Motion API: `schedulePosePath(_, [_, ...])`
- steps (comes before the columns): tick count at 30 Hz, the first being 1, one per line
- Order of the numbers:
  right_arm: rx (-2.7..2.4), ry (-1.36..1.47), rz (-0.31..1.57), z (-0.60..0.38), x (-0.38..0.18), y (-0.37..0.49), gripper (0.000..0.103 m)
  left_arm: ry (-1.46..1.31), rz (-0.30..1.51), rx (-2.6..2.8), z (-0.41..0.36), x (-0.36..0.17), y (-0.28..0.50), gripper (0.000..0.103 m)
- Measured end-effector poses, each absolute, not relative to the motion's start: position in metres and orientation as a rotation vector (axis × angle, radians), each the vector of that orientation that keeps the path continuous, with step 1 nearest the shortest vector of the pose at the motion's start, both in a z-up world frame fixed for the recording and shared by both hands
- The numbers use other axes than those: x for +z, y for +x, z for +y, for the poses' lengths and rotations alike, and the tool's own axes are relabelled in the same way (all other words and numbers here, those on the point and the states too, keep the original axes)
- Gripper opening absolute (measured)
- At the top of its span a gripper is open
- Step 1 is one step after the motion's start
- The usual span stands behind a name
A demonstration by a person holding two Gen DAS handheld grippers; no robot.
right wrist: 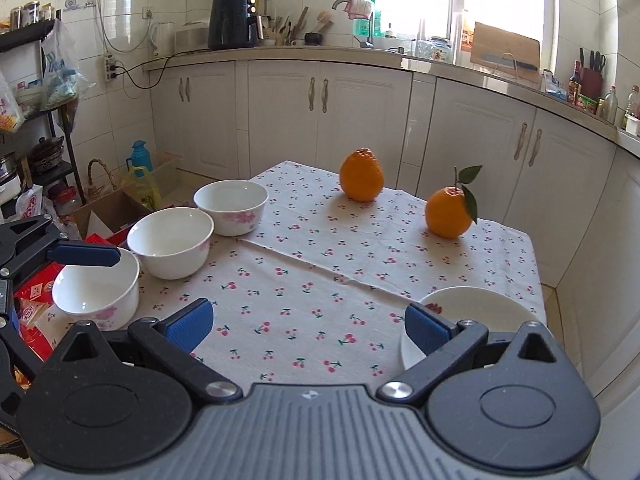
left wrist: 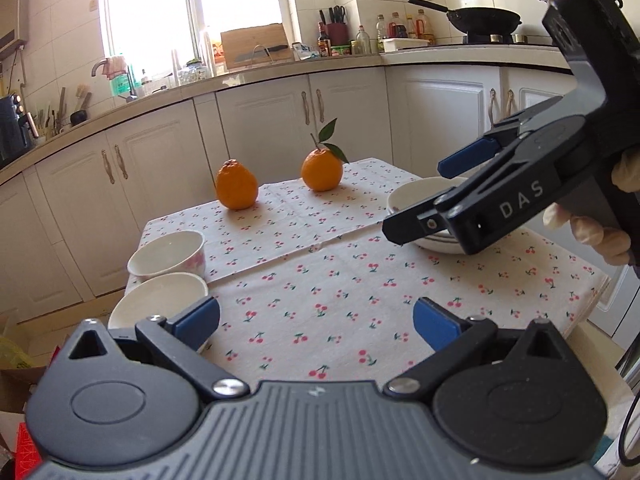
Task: Organize plates and bowls
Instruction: 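Withdraw the right gripper and move it toward the white bowls, then close the right gripper on the rim of a pink-patterned white bowl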
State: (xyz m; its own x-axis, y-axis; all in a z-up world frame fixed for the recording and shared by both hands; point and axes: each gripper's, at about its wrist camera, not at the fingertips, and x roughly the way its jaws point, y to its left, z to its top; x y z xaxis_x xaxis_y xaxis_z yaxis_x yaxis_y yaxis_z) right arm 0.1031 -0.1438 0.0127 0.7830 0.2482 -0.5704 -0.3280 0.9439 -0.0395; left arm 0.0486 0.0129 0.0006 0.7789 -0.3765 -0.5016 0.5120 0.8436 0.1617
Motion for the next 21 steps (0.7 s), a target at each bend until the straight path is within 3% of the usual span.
schedulePosePath(21, [0.629,-0.228,0.683,0.006,-0.008,0.135,0.103,0.243,0.565,-0.314,0.138,-0.039,0.05,0.102])
